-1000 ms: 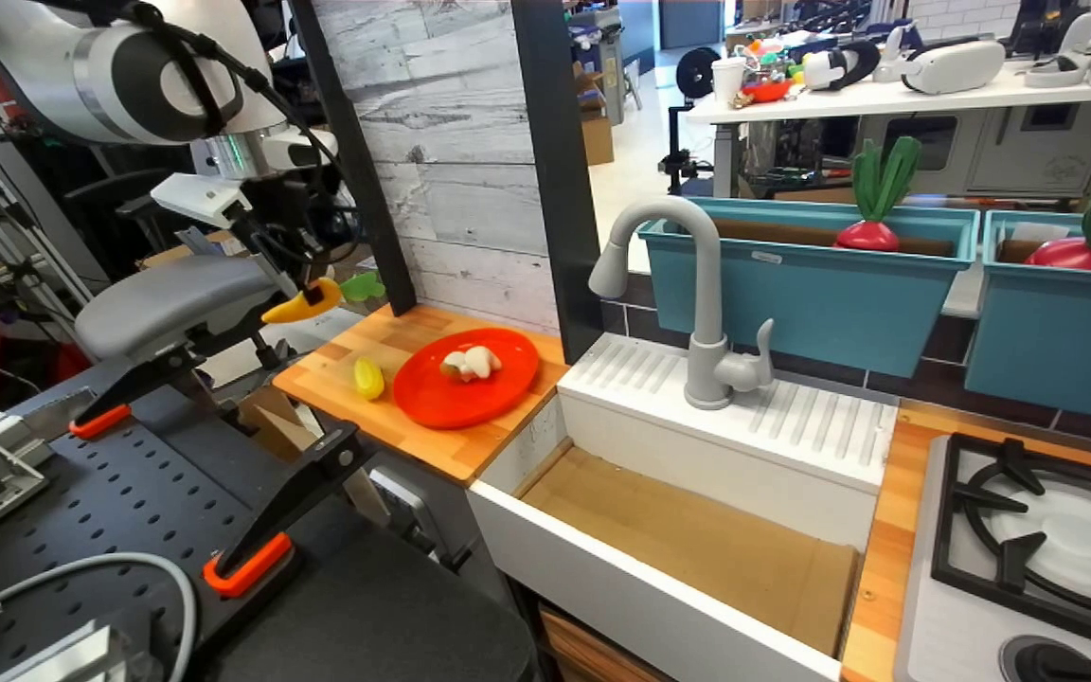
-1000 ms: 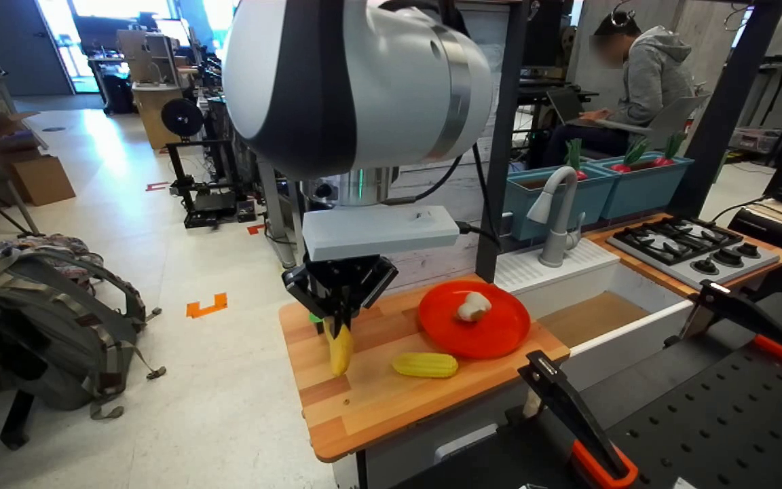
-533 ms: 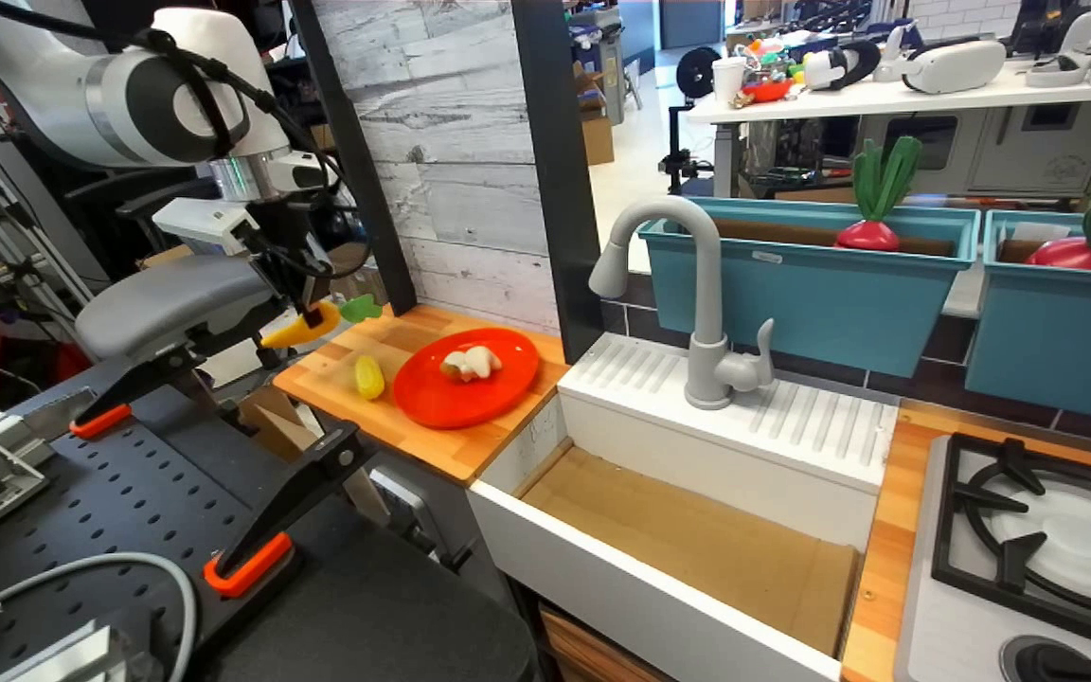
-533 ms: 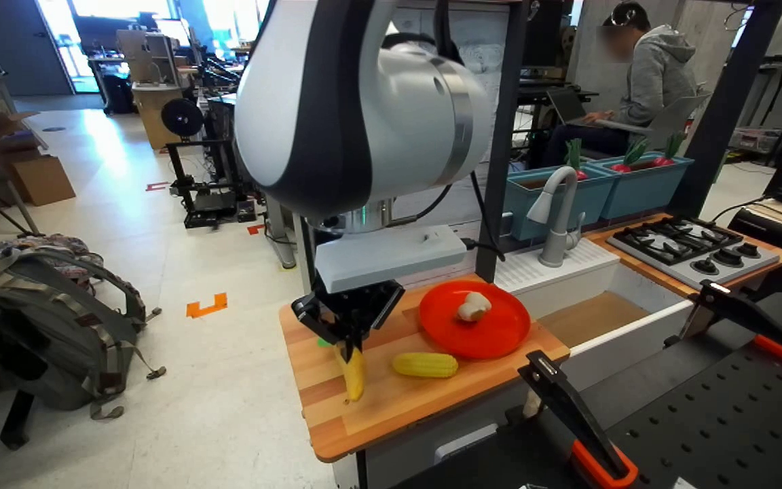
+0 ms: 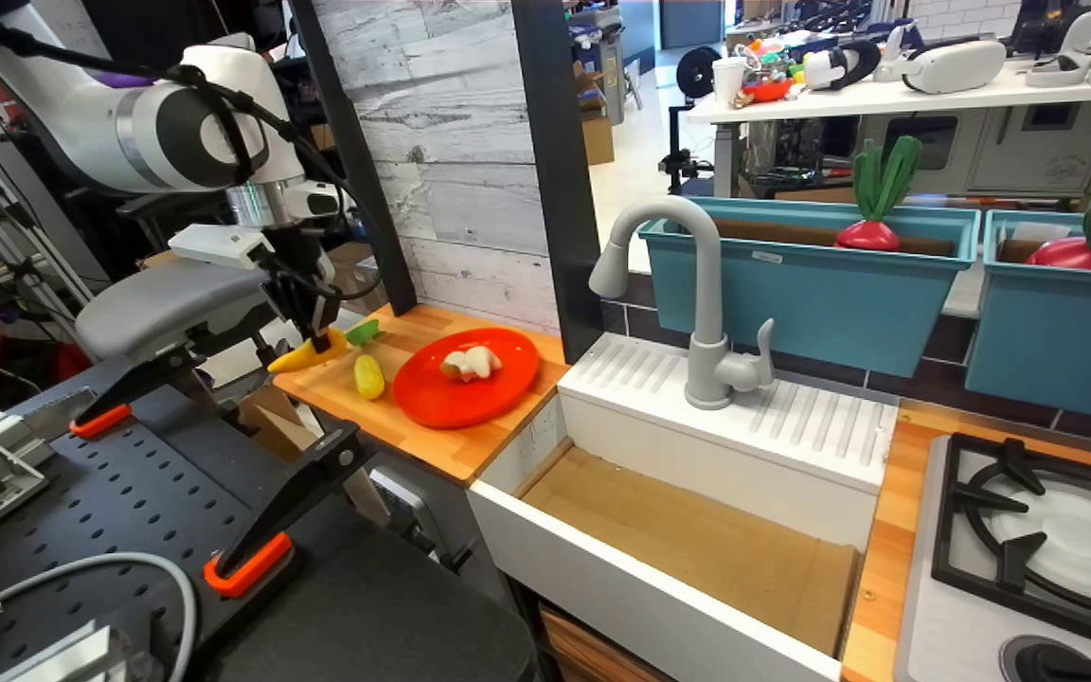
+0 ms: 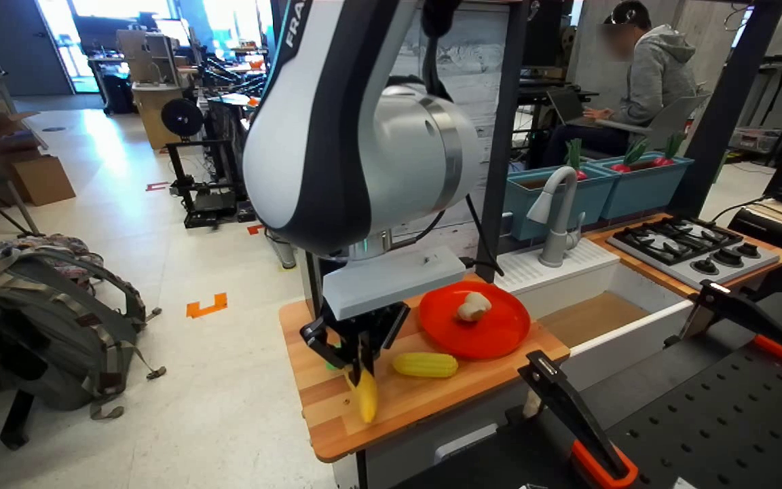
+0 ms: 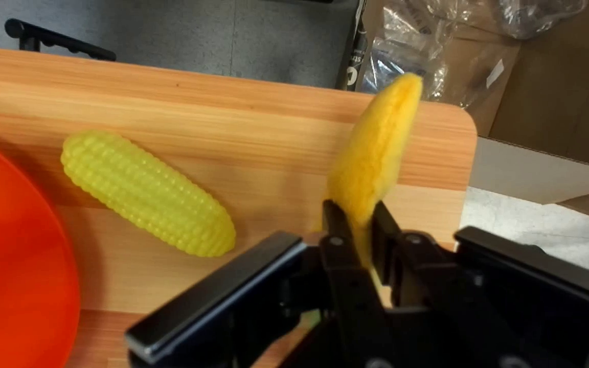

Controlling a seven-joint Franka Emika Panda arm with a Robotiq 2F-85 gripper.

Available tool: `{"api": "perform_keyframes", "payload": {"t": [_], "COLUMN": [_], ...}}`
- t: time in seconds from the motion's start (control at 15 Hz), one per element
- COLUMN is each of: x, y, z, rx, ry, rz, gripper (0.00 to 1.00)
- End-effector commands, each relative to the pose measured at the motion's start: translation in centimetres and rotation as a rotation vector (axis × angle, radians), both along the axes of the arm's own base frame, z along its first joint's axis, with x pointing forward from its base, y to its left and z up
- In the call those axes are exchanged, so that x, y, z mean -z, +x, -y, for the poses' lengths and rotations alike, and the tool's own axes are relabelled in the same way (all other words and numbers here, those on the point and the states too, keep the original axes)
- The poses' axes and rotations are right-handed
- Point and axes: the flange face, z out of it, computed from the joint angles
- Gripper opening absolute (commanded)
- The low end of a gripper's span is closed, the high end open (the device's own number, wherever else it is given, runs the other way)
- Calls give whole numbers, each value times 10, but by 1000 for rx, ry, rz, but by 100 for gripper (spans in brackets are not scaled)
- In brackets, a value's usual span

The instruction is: Move the yellow object forward.

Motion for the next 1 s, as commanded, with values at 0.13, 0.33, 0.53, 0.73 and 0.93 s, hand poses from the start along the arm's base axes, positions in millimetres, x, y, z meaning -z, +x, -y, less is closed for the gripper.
{"api": "perform_keyframes", "payload": {"t": [0.13,0.33,0.53,0.73,0.93], "x": [4,-3,-13,-35,-67], "y": [9,14,18,8,-10], "z": [-4,-7,-9,-10,-10], "rx": [-46,-50,-55,-89,-158], "ry": [-40,-32,-21,0,35], "rz": [-74,-77,-61,-58,-36], "gripper": [62,83,100,100,100]}}
